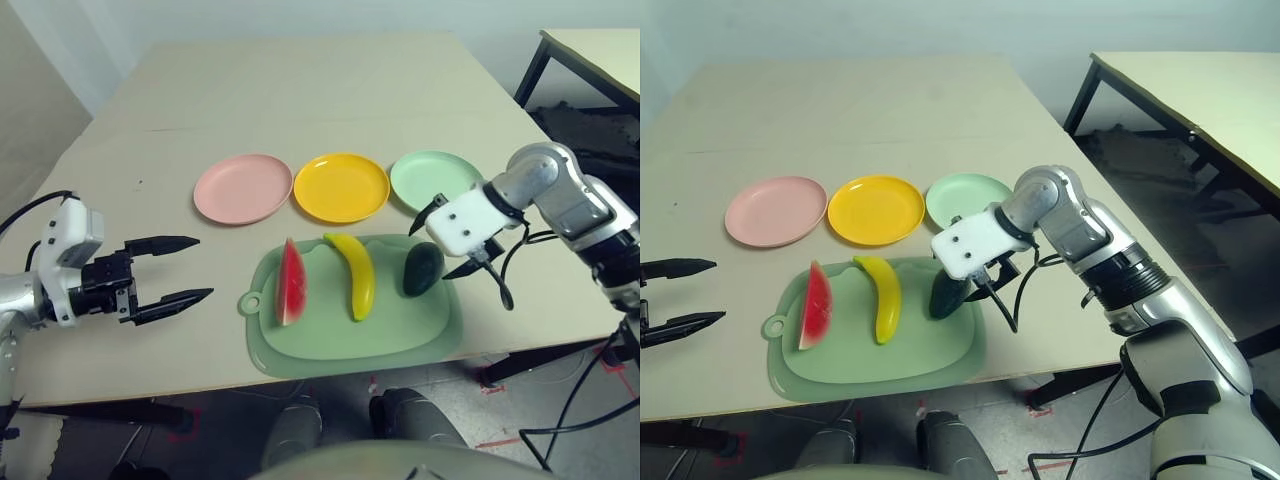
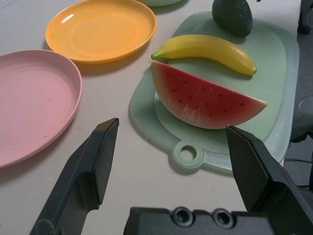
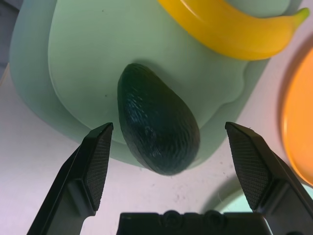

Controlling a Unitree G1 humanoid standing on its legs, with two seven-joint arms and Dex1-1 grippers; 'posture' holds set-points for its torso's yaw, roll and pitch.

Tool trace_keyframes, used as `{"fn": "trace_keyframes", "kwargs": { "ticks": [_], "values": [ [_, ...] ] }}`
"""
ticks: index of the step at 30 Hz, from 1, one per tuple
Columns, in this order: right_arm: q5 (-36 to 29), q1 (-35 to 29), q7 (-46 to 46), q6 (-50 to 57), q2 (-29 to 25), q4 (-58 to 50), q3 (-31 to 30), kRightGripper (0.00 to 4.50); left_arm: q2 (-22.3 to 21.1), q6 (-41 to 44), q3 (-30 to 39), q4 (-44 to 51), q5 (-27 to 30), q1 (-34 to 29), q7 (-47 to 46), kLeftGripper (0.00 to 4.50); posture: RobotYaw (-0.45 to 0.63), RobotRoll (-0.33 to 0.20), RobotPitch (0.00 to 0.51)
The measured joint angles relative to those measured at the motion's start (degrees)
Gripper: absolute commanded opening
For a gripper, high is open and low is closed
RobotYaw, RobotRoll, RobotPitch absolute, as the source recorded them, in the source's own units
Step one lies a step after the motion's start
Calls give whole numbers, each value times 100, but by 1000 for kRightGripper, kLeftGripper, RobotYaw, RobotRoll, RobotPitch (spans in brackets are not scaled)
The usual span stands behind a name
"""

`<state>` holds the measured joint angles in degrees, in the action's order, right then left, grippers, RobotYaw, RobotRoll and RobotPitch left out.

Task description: Place the fruits into color-matched plates.

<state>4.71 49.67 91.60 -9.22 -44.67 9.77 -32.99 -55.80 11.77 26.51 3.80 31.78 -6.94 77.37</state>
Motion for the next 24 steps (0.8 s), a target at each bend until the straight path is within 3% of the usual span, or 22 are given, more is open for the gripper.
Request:
{"fn": "trace_keyframes", "kwargs": {
  "ticks": [23, 24],
  "values": [
    [620, -269, -79, -292, 249, 231, -1, 4500, -4, -3, 0, 3, -25, 46, 3, 4445, 16, 0, 102],
    [637, -269, -75, -292, 250, 232, -1, 4356, -4, -4, 0, 3, -25, 45, 3, 4488, 18, 0, 101]
  ]
}}
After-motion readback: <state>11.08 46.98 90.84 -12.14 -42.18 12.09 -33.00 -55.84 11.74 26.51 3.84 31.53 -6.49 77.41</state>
